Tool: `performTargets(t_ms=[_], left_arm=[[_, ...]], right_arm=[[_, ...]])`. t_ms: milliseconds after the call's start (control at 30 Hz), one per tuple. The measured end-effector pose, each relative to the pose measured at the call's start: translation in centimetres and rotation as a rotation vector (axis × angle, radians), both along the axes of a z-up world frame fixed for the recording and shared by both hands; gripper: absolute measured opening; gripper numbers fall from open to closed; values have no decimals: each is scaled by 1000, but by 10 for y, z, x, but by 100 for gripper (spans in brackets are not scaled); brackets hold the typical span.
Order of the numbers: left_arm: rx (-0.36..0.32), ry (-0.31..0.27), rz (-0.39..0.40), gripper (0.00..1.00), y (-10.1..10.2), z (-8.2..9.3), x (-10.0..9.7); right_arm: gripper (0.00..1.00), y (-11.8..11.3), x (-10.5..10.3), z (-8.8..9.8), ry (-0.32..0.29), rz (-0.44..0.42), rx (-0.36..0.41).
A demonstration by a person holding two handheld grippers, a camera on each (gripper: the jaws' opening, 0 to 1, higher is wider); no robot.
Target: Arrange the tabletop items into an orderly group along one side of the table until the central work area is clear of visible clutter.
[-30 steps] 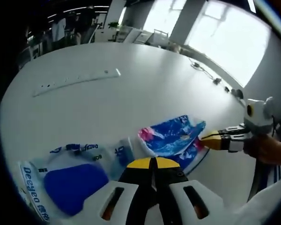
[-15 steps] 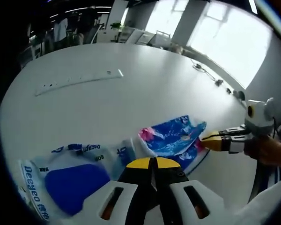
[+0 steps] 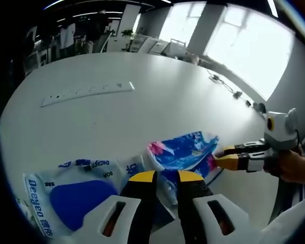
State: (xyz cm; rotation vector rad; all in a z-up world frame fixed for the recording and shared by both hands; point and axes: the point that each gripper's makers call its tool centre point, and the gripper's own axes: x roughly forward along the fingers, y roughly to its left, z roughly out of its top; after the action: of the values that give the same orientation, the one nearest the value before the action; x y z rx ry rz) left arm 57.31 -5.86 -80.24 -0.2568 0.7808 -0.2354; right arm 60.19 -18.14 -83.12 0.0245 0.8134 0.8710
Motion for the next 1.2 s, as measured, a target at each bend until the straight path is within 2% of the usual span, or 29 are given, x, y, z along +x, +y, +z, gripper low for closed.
performTargets(t_ms=[133,267,333,367,433,533,567,633,733,967,1200], left_arm=[[4,-7,-11,15,-3,4,-2],[-10,-27,-7,25,-5,12,-3],[19,-34,-12,31,-4,15,-5],[28,-43,-20,34,-3,16,-5],[28,-52,-30,42,-5,19,-7],[38,-66,-32,55,-4,24,-9],[60,-67,-35,62,-3,24,-9],[59,-49,-27,76,-2,24,-12],[68,-51,-8,86,2,26,-16],[77,-50,-24,90,2,33,-25],[77,-61,-28,88,9,42,-35]], right_arm=[[24,-2,0,1,-9,-1,-11],[34,-5,-1,2,-23,-4,-29],[35,-6,-2,2,-36,9,-45],[36,-7,-2,4,-60,23,-59],[40,-5,-4,8,-65,24,-47],[49,-5,-4,13,-93,28,-55],[53,-6,-3,14,-101,26,-61],[57,-6,-4,17,-110,27,-63],[60,-6,-7,21,-115,36,-52],[70,-10,-13,28,-136,43,-72],[72,-7,-21,39,-150,54,-64]])
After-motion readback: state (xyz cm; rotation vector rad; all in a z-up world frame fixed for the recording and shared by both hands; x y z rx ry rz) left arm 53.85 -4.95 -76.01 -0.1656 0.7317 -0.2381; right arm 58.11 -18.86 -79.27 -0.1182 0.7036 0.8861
